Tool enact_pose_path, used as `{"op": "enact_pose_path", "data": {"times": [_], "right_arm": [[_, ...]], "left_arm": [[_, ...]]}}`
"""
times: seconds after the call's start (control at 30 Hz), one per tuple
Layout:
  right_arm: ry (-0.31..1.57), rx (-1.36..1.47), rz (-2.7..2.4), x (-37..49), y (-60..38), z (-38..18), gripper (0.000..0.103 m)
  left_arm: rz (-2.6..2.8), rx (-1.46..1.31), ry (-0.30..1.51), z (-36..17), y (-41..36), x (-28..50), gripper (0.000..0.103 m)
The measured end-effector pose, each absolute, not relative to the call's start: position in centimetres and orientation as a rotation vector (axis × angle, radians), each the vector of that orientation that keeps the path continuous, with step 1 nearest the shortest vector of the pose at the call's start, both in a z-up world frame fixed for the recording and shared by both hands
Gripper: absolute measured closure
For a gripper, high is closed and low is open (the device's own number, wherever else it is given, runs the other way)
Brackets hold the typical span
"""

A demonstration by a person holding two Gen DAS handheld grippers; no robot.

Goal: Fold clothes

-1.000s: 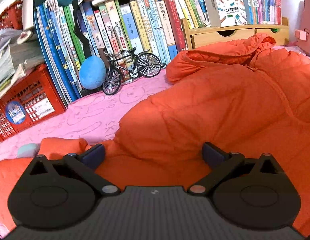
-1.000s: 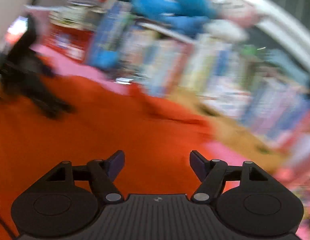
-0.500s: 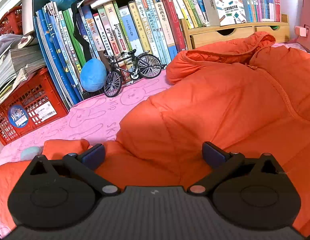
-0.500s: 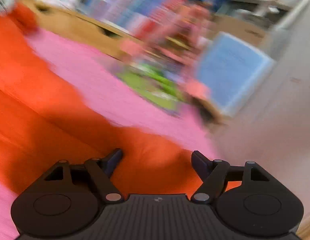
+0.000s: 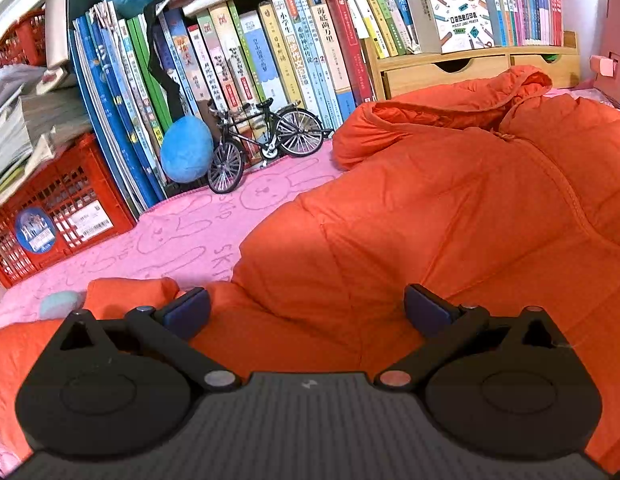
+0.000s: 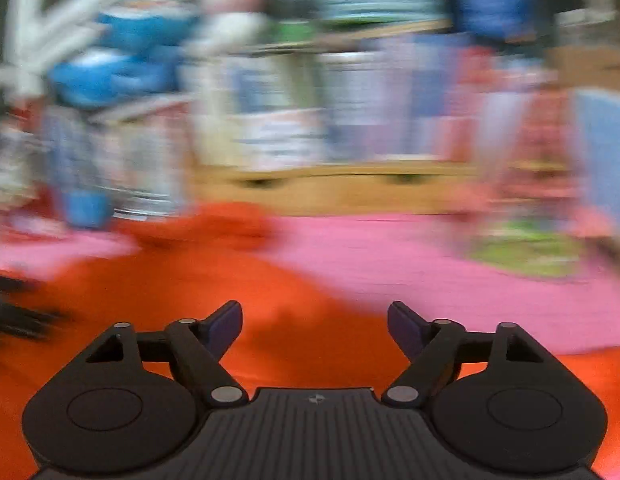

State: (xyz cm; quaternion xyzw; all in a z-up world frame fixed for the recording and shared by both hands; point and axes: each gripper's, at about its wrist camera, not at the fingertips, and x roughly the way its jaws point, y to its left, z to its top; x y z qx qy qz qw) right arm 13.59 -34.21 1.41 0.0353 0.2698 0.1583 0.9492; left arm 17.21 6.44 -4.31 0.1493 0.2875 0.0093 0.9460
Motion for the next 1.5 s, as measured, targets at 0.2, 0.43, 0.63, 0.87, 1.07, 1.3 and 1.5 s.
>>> {"op": "enact_pose_path", "data": {"times": [0.2, 0.43, 0.63, 0.87, 1.07, 1.3, 1.5], "right_arm": [[0.629, -0.029, 0.463, 15.9, -22.4, -2.5, 0.021], [0.636, -0.157, 0.41, 15.8, -19.6, -4.9, 0.019], [0.653, -0.151, 0.407, 16.4, -19.5, -5.5, 0.017], [0.662, -0.147, 0.406, 16.7, -19.4, -5.6, 0.015], [0.666, -0.144, 0.405, 16.7, -19.4, -5.6, 0.014], [0.673, -0.137, 0.406, 16.9, -19.4, -5.7, 0.011], [0.678, -0.137, 0.409, 17.0, -19.4, -5.8, 0.009]], "left_arm": [[0.033, 0.252, 0.434, -1.3, 8.4, 9.4, 0.0], [0.275, 0.107, 0.513, -1.5, 19.0, 8.3, 0.0], [0.435, -0.216, 0.615, -2.5, 26.9, 10.5, 0.0], [0.531, -0.415, 0.655, -4.2, 30.6, 12.0, 0.001], [0.584, -0.359, 0.596, -4.1, 30.5, 13.3, 0.069], [0.67, -0.261, 0.327, 0.4, 30.2, 10.4, 0.096], [0.784, 0.037, 0.484, -0.2, 27.7, 10.5, 0.091]]}}
